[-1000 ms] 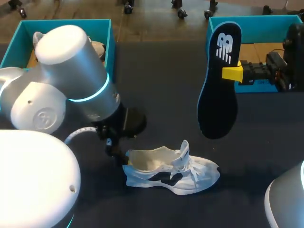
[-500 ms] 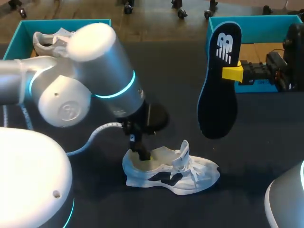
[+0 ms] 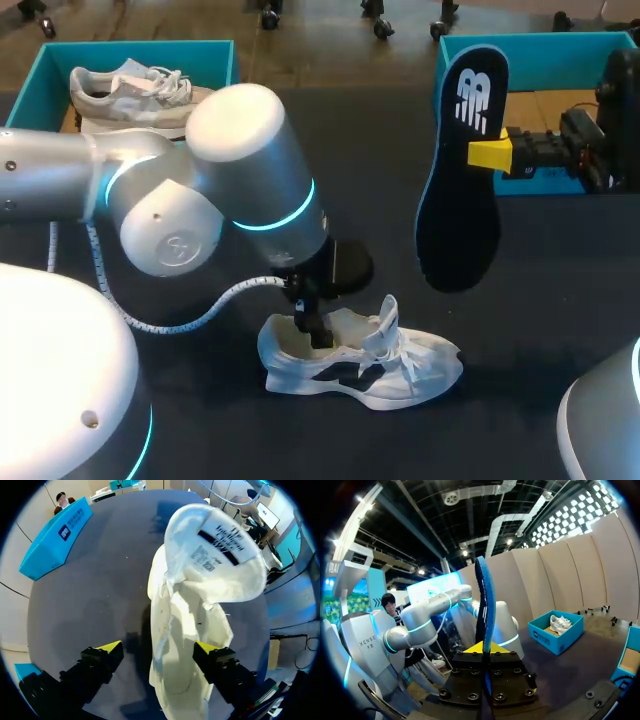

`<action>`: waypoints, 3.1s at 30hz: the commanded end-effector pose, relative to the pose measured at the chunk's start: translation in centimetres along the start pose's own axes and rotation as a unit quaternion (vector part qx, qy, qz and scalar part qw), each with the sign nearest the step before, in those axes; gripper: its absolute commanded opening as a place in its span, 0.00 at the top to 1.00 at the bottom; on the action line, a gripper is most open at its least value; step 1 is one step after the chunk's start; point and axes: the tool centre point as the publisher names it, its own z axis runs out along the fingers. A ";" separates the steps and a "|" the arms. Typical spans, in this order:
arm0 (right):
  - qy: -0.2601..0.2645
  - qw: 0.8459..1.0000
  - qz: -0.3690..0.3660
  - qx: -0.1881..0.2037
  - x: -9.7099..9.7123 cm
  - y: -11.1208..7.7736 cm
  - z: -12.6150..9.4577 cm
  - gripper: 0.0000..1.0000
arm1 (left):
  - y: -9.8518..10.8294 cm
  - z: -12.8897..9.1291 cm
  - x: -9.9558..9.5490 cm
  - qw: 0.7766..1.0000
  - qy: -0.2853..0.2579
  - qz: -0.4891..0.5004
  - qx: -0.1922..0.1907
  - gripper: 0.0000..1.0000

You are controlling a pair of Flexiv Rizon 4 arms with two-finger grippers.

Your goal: Take the shoe out of the shoebox, open the shoe tongue, remove and reinsert the insole, then place the shoe into the shoebox

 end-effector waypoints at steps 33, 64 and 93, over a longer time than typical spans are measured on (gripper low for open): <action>0.001 1.000 0.000 0.001 -0.3 0.0 0.3 1.00 | 0.7 -2.3 -1.0 0.987 0.010 0.160 0.007 1.00; 0.001 1.000 0.000 0.001 -0.3 0.0 0.3 1.00 | 0.7 -6.8 0.9 0.786 0.111 0.604 0.065 1.00; 0.001 1.000 0.000 0.001 -0.3 0.0 0.3 1.00 | -1.8 -1.0 2.6 0.773 0.131 0.618 0.048 1.00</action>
